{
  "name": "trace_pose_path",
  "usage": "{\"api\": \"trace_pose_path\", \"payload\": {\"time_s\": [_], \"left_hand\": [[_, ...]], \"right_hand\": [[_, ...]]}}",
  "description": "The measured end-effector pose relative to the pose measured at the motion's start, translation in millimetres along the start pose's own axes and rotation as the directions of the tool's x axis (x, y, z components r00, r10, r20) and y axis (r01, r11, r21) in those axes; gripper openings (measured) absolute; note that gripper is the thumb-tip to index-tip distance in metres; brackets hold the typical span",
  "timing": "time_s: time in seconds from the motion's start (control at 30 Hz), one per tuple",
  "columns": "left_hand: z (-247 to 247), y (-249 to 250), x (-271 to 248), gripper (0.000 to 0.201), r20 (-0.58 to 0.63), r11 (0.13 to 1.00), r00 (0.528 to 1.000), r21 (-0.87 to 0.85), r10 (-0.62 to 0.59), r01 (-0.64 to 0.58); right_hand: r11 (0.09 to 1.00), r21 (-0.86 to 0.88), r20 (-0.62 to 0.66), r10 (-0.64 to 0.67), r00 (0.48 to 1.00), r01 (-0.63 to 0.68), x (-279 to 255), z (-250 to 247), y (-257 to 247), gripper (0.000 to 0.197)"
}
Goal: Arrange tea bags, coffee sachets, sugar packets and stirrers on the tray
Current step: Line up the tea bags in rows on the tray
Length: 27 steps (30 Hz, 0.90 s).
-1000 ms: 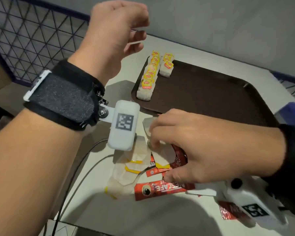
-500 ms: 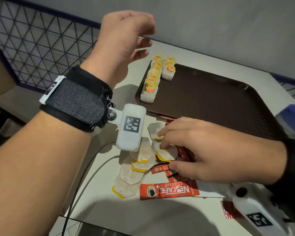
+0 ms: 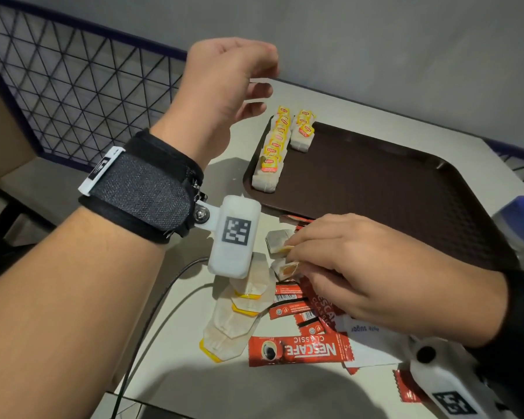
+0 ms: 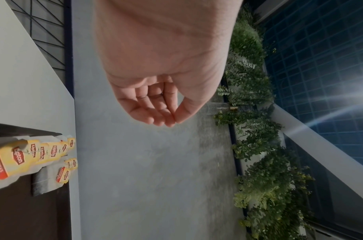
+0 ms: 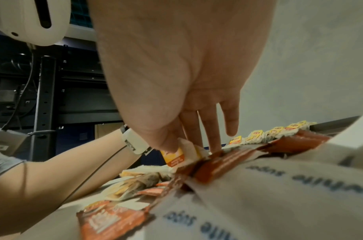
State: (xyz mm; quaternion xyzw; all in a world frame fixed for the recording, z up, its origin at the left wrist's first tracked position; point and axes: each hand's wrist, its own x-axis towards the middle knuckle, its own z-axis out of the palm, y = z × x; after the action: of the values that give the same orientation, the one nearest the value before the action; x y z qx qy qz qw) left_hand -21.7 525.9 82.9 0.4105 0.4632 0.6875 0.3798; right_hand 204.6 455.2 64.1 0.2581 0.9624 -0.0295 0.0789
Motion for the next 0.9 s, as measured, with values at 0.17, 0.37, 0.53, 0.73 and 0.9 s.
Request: {"api": "trace_pose_path", "payload": {"time_s": [0.17,0.37,0.53,0.73,0.9], "left_hand": [[2,-2,-1,0.014,0.054,0.997,0.998,0.073,-0.038,0.034],[15,2,-15,0.027,0.346,0.965,0.917,0.234,-0.196,0.118],[25,4,-31,0.059,0.628,0.950,0.713,0.183,-0.312,0.255],[28,-2,-34,0.040,0.662,0.959,0.713,0.032,-0.230,0.280],[33,-10,-34,0.033,0.567,0.974,0.799,0.024,-0.200,0.227]], "right_hand": [[0.960,0.280,-0.145,0.030,0.989,0.012,4,-1,15,0.037],[0.731,0.682,-0.316,0.286,0.905,0.007,5,-38,36,0.022],[0.566,0.812,-0.451,0.454,0.768,0.142,15,-68,54,0.020],[0.435,0.884,-0.399,0.512,0.761,0.171,17,-72,71,0.029],[0.547,0.833,-0.402,0.492,0.772,0.085,17,-66,86,0.023]]}}
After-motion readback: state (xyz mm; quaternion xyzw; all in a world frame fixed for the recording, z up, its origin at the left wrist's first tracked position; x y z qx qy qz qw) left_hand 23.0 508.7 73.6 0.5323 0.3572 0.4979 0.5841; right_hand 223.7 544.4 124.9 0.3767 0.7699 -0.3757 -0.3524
